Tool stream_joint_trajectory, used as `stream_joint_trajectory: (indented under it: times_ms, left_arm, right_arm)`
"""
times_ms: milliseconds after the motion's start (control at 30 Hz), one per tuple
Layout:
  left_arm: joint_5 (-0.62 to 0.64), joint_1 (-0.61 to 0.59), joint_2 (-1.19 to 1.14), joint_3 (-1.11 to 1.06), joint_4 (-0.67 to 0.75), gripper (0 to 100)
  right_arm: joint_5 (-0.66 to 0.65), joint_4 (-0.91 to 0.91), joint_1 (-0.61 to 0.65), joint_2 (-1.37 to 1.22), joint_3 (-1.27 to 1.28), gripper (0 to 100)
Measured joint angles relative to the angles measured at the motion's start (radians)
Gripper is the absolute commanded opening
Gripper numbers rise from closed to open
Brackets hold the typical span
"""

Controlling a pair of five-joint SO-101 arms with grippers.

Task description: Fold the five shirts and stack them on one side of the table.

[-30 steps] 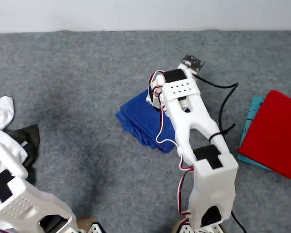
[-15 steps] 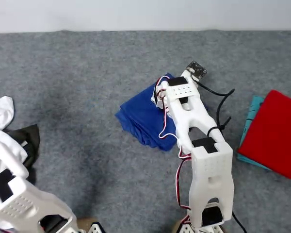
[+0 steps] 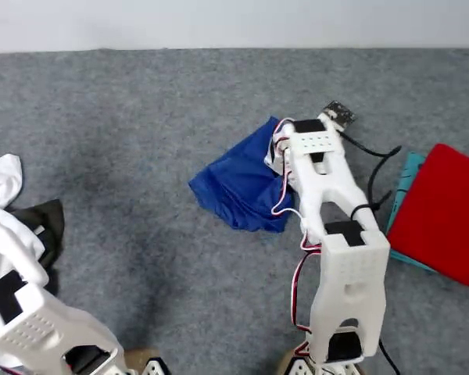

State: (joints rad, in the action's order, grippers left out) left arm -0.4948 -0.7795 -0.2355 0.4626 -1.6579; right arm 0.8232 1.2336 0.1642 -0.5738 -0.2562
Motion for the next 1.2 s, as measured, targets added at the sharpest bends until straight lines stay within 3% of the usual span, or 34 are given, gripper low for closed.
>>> stream_joint_trajectory:
  times_ms: [567, 967, 1200]
  left_arm:
    - [0.000, 0.000, 0.000, 0.000, 0.000, 2]
    - [0.000, 0.000, 0.000, 0.000, -0.003, 2]
    - [0.000, 0.000, 0.000, 0.000, -0.003, 2]
  right_arm:
    - [-0.474, 0.348, -0.101, 0.486, 0.000, 0.9]
    - [-0.784, 0.439, -0.405, 0.736, 0.000, 0.9]
    - [-0.852, 0.385, -0.537, 0.741, 0.000, 0.9]
